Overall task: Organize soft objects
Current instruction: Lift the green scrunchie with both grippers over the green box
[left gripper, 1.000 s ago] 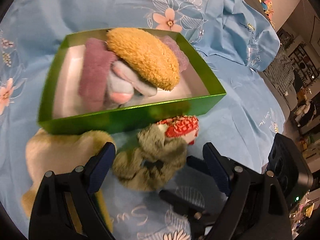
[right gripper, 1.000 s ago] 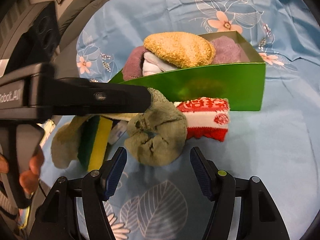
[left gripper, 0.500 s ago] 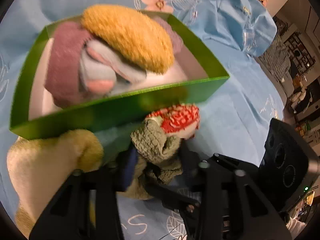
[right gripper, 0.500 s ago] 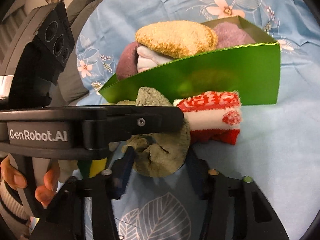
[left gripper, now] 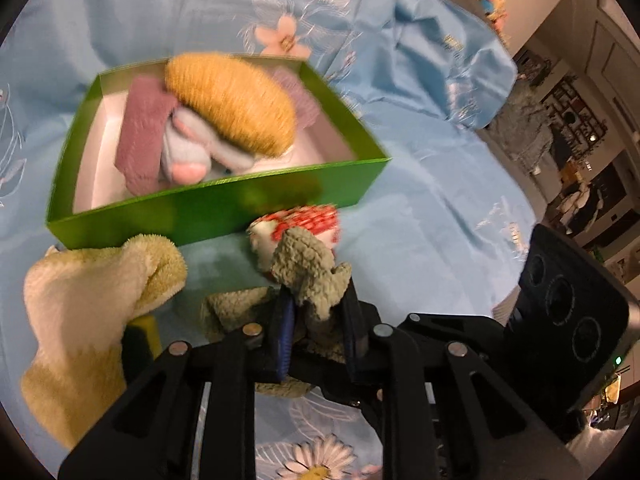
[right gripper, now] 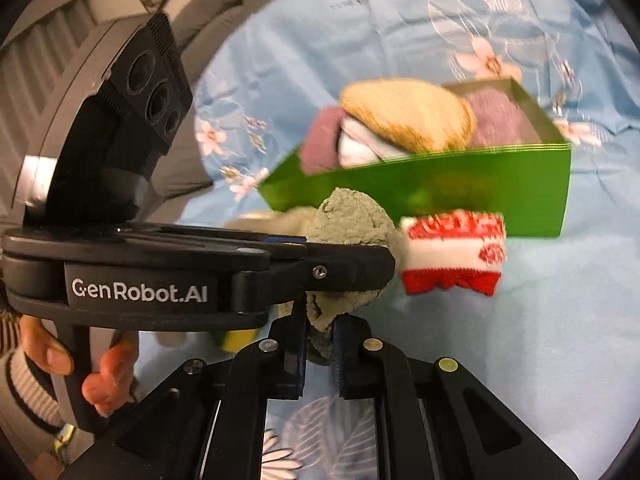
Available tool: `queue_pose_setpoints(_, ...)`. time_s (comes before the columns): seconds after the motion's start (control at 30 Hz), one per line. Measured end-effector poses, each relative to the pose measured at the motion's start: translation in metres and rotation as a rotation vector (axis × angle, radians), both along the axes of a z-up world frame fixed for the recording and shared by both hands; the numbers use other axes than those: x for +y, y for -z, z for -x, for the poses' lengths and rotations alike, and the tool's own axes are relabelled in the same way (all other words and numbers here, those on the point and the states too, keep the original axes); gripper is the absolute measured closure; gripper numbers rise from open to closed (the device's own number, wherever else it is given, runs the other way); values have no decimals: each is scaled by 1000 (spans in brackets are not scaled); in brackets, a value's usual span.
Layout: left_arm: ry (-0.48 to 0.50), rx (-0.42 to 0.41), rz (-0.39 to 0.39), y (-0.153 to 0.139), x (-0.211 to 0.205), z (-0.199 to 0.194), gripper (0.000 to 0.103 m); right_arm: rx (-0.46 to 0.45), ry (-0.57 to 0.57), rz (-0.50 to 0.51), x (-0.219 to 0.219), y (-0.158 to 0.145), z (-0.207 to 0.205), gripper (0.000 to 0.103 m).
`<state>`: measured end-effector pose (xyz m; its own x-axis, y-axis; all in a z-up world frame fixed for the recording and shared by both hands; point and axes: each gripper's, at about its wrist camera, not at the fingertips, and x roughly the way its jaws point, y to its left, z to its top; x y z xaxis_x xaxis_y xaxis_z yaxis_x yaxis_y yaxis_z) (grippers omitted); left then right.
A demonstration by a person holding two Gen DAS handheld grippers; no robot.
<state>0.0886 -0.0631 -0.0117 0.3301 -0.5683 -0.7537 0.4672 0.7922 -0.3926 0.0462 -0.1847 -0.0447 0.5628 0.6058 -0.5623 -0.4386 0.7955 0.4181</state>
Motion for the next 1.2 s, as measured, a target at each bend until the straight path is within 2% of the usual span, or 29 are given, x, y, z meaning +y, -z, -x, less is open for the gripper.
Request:
queue_pose_setpoints(0.23,4,-108,26,-52,-3,19,84,-119,-13,-12,-9,-44,27,91)
queue_pose_setpoints(0.4,4,-169,28,-82,-11,16,84,-197,-7,-13,-13,-73,31,91)
queue_pose_setpoints(0.67,-4,-226,15,-115,-27,-21,84,-275,17,3,-17,-108,1,91)
queue_pose_setpoints(0.9,-32,-212,7,-116,-39,-74,83,-284,41,20,-26,-120,-52,91)
queue_pose_setpoints(1.2,-105,-105,-25,-70,-46,-136,80,-182,76,46,-28,-90,-115,91)
